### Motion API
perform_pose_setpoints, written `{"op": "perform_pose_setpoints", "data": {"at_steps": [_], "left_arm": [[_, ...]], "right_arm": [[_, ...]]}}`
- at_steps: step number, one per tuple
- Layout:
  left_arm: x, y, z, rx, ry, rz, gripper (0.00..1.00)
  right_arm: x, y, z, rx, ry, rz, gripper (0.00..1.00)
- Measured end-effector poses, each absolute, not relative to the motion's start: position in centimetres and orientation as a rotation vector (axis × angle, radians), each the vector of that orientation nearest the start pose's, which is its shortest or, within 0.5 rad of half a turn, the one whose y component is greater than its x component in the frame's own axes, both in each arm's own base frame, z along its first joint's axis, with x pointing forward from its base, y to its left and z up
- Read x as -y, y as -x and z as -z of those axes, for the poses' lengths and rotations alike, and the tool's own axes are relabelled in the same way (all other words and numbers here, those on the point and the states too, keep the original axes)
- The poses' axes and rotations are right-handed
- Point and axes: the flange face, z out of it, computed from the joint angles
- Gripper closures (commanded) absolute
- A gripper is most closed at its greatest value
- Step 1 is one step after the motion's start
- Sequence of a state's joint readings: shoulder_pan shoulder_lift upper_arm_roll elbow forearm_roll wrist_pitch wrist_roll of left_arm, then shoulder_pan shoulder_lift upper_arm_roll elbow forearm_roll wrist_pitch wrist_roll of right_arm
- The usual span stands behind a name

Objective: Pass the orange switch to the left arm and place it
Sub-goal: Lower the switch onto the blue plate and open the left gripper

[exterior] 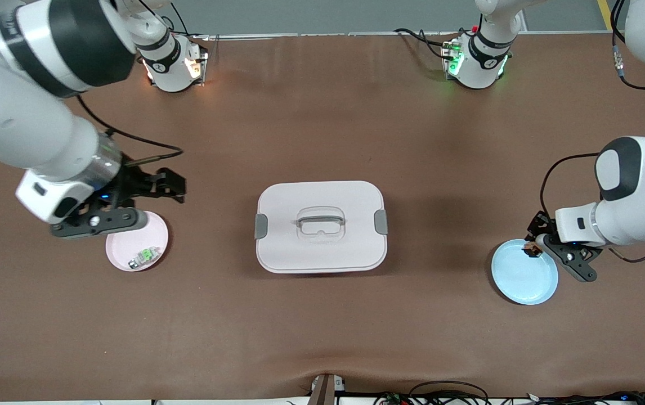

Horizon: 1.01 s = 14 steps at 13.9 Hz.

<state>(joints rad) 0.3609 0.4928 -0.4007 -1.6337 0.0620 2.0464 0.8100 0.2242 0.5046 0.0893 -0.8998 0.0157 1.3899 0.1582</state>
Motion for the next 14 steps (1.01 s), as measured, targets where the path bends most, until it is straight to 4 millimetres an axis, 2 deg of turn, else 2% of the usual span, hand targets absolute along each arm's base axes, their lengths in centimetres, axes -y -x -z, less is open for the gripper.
{"op": "perform_pose_setpoints", "data": {"at_steps": [5, 7, 9, 11, 14], "left_arm": [[-3.9, -68.1, -29.8, -1.705, 2.747, 0.141, 1.00], [-5.2, -68.2, -27.8, -1.835, 2.662, 0.169, 1.00], [-5.5, -68.4, -26.4, -1.954, 2.572, 0.193, 1.00], [-5.5, -68.7, -25.2, -2.085, 2.432, 0.247, 1.00], [-6.9, -68.9, -22.0, -2.189, 2.300, 0.317, 1.00]], "right_arm": [[-9.4, -66.3, -62.1, 0.287, 3.093, 0.004, 0.00], [-5.6, -66.4, -62.5, 0.235, 3.100, 0.000, 0.00], [-2.0, -66.5, -62.5, 0.159, 3.105, -0.007, 0.00], [0.0, -66.5, -62.5, 0.112, 3.107, -0.007, 0.00], [1.2, -66.5, -62.4, 0.085, 3.115, -0.010, 0.00]]}}
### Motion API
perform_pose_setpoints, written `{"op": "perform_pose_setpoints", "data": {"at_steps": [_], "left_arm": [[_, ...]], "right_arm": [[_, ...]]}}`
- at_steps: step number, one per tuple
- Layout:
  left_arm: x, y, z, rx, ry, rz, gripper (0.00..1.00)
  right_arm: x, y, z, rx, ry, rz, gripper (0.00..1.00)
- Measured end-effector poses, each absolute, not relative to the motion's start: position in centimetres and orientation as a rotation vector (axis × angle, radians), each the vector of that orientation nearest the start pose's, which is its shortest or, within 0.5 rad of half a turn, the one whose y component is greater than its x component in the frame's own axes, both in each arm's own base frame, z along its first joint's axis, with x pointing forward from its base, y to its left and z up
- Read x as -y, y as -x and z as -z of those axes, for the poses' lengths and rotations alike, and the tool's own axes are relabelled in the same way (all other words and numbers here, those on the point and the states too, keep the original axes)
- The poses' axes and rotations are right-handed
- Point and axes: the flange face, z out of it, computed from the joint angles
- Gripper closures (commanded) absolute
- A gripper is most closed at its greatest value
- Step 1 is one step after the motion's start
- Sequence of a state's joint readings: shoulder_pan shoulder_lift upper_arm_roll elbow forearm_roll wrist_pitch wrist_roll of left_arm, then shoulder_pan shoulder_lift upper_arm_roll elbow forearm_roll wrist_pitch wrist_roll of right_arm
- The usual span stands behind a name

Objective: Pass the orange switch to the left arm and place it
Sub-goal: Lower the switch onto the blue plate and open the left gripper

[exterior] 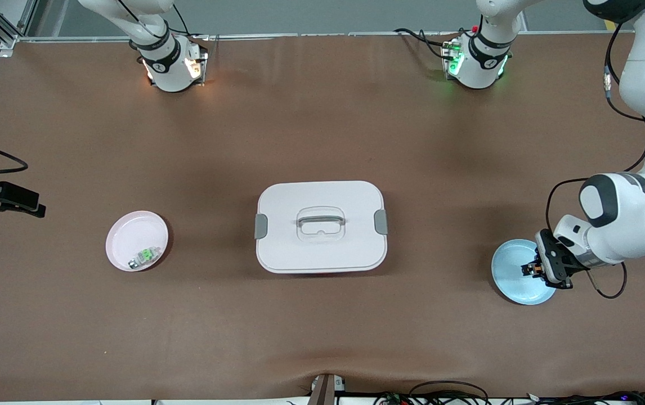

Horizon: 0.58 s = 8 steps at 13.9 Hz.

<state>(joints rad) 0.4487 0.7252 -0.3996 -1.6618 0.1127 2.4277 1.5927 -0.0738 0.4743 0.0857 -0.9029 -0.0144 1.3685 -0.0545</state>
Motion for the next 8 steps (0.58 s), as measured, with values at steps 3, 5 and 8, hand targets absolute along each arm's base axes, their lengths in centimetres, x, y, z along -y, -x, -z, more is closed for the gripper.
{"op": "perform_pose_setpoints", "data": {"at_steps": [3, 5, 8], "left_arm": [[-7.3, -68.9, -19.8, -2.226, 2.251, 0.350, 0.94], [-7.2, -68.9, -19.0, -2.239, 2.226, 0.368, 0.01], [-7.2, -69.0, -18.8, -2.233, 2.223, 0.380, 0.00]], "right_arm": [[2.3, -66.6, -62.2, 0.057, 3.119, -0.014, 0.00], [2.8, -66.6, -61.9, 0.047, 3.141, -0.025, 0.00], [2.8, -66.8, -61.3, 0.048, 3.173, -0.045, 0.00]]}}
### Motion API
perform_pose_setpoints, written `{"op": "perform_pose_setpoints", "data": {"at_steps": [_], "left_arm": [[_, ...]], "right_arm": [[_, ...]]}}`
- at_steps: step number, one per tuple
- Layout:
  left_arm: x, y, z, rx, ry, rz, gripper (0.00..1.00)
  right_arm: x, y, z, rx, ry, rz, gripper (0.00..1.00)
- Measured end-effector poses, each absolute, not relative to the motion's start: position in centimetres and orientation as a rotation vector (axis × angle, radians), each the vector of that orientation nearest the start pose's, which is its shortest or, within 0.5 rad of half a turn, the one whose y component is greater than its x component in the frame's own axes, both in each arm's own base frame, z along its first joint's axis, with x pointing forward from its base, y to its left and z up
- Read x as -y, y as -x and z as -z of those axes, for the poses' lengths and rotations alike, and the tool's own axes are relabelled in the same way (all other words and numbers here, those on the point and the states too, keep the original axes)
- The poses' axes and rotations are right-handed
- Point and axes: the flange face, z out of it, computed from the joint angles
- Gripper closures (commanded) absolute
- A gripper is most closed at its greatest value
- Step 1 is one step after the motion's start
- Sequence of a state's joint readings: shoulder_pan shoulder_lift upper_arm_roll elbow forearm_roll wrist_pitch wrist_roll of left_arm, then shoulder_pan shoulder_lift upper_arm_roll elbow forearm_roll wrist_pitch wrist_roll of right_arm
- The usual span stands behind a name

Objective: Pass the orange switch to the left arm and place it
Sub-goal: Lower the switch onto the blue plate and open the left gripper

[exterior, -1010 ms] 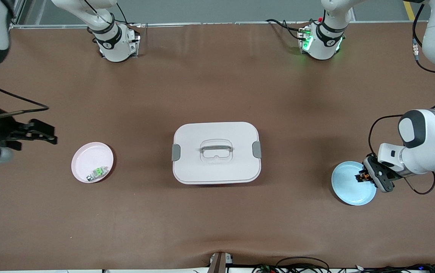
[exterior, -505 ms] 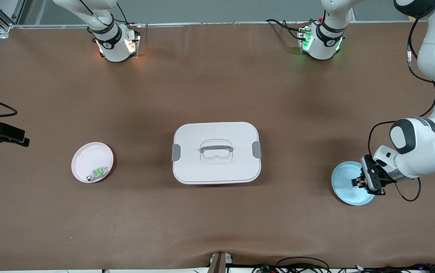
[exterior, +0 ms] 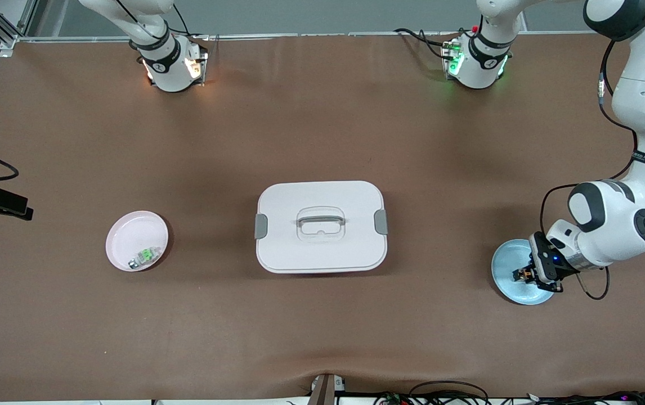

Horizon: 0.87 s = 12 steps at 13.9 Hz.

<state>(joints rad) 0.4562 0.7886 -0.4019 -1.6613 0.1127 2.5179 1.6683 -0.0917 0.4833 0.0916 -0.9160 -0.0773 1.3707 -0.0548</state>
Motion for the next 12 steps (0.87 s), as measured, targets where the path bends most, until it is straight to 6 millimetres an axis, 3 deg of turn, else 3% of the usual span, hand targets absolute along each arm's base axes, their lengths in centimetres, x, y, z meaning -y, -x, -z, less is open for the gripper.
{"op": "perform_pose_setpoints", "data": {"at_steps": [5, 12], "left_arm": [[-7.5, -69.8, -20.8, -2.147, 2.282, 0.394, 0.00], [-6.0, -71.4, -30.5, -1.782, 2.676, 0.308, 0.00]], "right_arm": [[3.0, -66.9, -60.0, 0.044, 3.177, -0.091, 0.00], [5.8, -66.5, -60.6, -0.085, 3.202, -0.081, 0.00]]}}
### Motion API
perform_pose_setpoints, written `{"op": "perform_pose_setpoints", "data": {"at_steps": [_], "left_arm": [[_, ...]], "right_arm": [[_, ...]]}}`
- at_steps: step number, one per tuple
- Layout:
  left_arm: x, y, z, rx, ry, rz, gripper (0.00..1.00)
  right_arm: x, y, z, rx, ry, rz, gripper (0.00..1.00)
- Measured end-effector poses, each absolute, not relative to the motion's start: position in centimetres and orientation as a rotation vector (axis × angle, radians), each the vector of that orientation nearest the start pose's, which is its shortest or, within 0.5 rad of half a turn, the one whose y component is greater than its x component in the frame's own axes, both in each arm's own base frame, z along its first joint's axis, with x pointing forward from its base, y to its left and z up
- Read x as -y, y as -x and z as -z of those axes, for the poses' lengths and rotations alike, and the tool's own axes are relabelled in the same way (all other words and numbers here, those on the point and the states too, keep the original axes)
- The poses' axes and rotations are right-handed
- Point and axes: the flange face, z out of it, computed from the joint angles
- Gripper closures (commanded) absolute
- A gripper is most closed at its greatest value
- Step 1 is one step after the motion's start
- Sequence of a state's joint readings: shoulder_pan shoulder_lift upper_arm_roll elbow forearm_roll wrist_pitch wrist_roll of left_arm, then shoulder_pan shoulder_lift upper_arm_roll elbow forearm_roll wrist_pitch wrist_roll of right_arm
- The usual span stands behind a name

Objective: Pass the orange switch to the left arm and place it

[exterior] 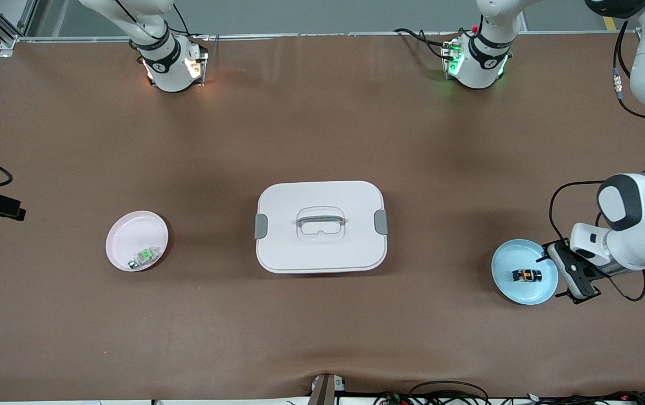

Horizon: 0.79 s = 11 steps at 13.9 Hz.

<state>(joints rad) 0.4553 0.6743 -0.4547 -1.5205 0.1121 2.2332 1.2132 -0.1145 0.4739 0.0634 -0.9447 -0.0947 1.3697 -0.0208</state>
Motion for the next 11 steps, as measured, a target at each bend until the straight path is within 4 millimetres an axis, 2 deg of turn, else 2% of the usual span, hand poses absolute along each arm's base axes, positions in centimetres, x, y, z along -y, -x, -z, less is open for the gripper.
{"op": "perform_pose_setpoints", "data": {"at_steps": [3, 7, 11], "left_arm": [[-5.1, -71.3, -35.2, -1.486, 2.875, 0.264, 0.00], [-1.6, -70.0, -40.7, -0.986, 3.118, 0.179, 0.00], [-0.4, -68.3, -45.1, -0.443, 3.228, 0.104, 0.00]], "right_arm": [[5.8, -66.2, -61.6, -0.103, 3.184, -0.050, 0.00], [5.4, -64.8, -64.0, -0.104, 3.150, -0.016, 0.00], [6.6, -62.7, -63.8, -0.136, 3.121, -0.206, 0.00]]}}
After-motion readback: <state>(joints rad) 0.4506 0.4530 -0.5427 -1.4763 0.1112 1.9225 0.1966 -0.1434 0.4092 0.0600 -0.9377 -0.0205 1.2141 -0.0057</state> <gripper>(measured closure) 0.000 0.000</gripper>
